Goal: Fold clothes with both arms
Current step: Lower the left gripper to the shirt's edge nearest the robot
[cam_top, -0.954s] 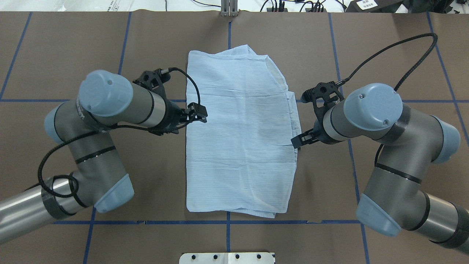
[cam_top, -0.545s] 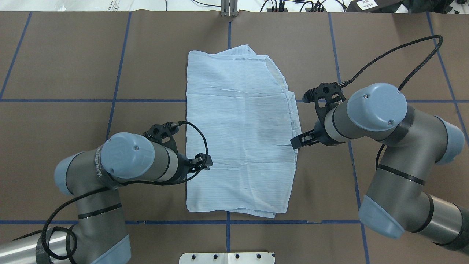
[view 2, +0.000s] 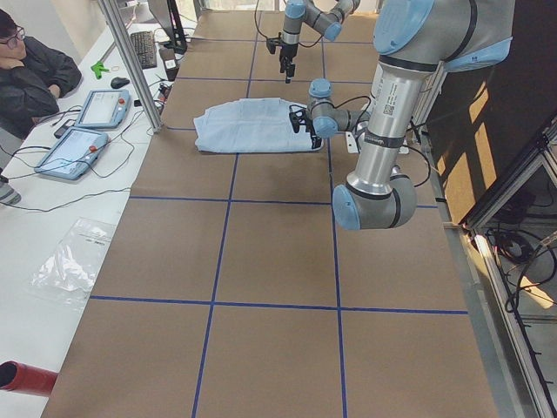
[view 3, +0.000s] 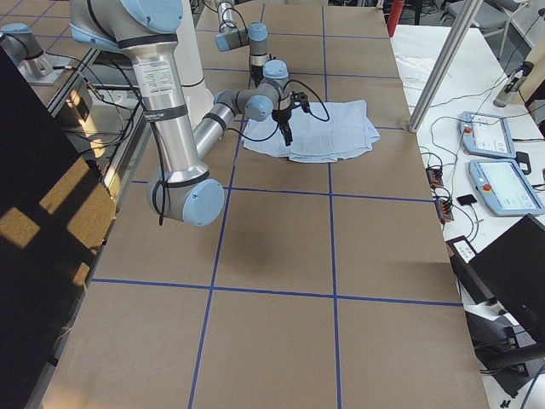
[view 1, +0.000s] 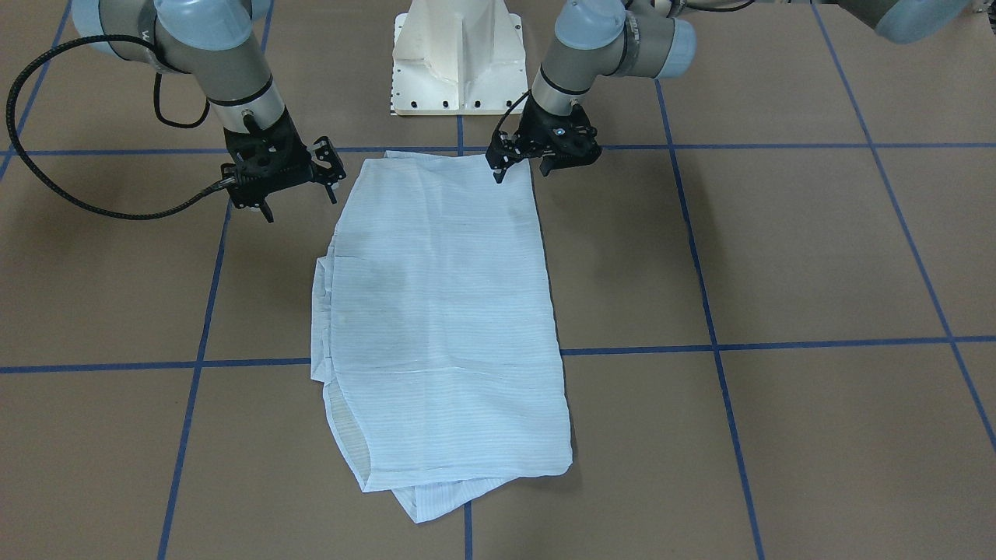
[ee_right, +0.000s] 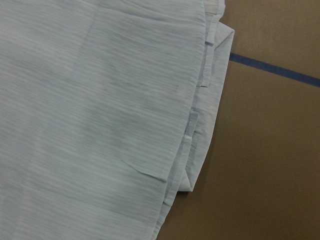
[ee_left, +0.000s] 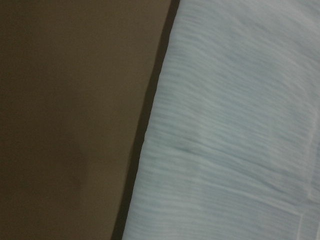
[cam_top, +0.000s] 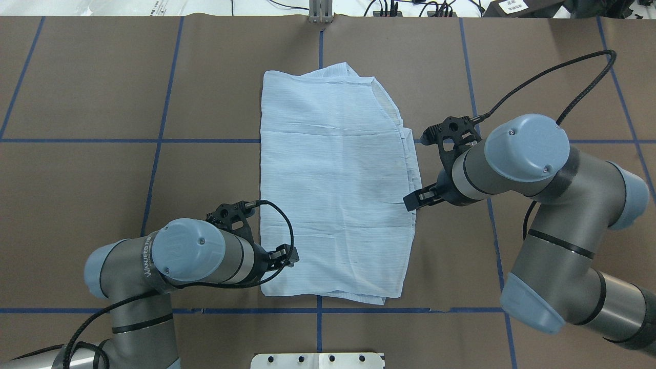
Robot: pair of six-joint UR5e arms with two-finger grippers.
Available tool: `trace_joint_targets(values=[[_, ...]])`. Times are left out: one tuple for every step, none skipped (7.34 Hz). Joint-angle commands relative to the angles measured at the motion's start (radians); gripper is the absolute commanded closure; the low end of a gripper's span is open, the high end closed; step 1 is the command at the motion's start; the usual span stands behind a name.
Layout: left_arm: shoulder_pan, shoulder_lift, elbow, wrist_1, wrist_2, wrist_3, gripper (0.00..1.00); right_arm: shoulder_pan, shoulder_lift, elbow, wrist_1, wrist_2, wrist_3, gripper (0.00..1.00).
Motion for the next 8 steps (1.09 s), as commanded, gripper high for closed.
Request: trace_joint_targets(values=[[0.014, 0.000, 0.002, 0.000, -0.001, -0.015, 0.14, 0.000, 0.003, 0.003, 0.002, 0.001, 0.000, 0.00], [0.014, -0.001, 0.007, 0.000, -0.001, -0.017, 0.17, 0.000, 0.005, 0.003, 0.002, 0.001, 0.000, 0.00], [0.015, 0.000, 0.007, 0.000, -0.001, -0.017, 0.19, 0.000, 0.005, 0.003, 0.000, 0.001, 0.000, 0.00], [0.015, 0.000, 0.013, 0.000, -0.001, -0.017, 0.21, 0.000, 0.005, 0.003, 0.000, 0.001, 0.000, 0.00], [0.017, 0.002, 0.015, 0.000, -0.001, -0.017, 0.21, 0.000, 0.003, 0.005, 0.000, 0.001, 0.000, 0.00], [0.017, 0.002, 0.015, 0.000, -0.001, -0.017, 0.21, 0.000, 0.003, 0.008, 0.000, 0.001, 0.000, 0.00], [0.032, 0.003, 0.016, 0.002, -0.001, -0.017, 0.22, 0.000, 0.005, 0.008, 0.000, 0.001, 0.000, 0.00], [0.037, 0.006, 0.016, 0.002, -0.001, -0.017, 0.22, 0.000, 0.003, 0.010, 0.000, 0.001, 0.000, 0.00]])
